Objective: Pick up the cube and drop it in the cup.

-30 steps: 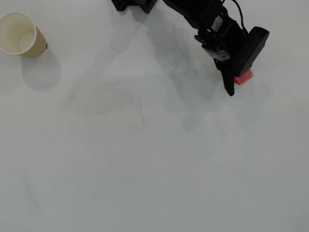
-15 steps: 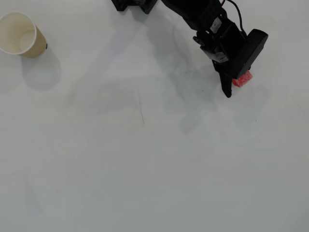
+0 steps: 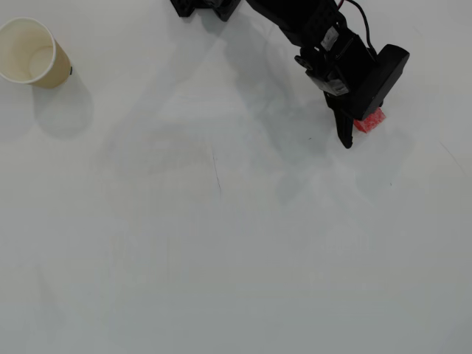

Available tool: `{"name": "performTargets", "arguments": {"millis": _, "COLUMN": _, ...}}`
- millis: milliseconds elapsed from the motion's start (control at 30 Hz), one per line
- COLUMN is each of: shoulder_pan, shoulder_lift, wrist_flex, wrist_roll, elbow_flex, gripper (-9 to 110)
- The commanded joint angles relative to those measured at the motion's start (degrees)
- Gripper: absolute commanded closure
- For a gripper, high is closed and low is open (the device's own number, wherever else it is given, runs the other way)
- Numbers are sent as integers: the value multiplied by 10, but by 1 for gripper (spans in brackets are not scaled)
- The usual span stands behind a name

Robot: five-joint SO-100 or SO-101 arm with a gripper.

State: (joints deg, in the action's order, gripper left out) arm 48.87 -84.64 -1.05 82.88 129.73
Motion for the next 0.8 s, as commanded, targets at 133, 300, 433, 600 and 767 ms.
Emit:
{"name": "performTargets", "arguments": {"millis": 133, "shoulder_pan": 0, "shoulder_lift": -25, "wrist_flex": 5, "wrist_roll": 25, "elbow_flex": -7, "gripper": 64}}
{"name": "performTargets", "arguments": {"millis": 300, "shoulder_pan": 1, "shoulder_lift": -26, "wrist_flex": 8, "wrist_roll": 62, "elbow_flex": -6, "gripper": 64}}
{"name": "performTargets", "arguments": {"millis": 433, "shoulder_pan": 1, "shoulder_lift": -25, "wrist_flex": 19, "wrist_roll": 68, "elbow_flex": -5, "gripper": 64}}
{"name": "performTargets", "arguments": {"millis": 600, "shoulder_pan": 0, "shoulder_lift": -24, "wrist_flex": 23, "wrist_roll": 69, "elbow_flex": -6, "gripper": 64}}
{"name": "performTargets", "arguments": {"millis": 767, "shoulder_pan": 0, "shoulder_lift": -22, "wrist_flex": 23, "wrist_roll": 70, "elbow_flex": -13, "gripper": 64}}
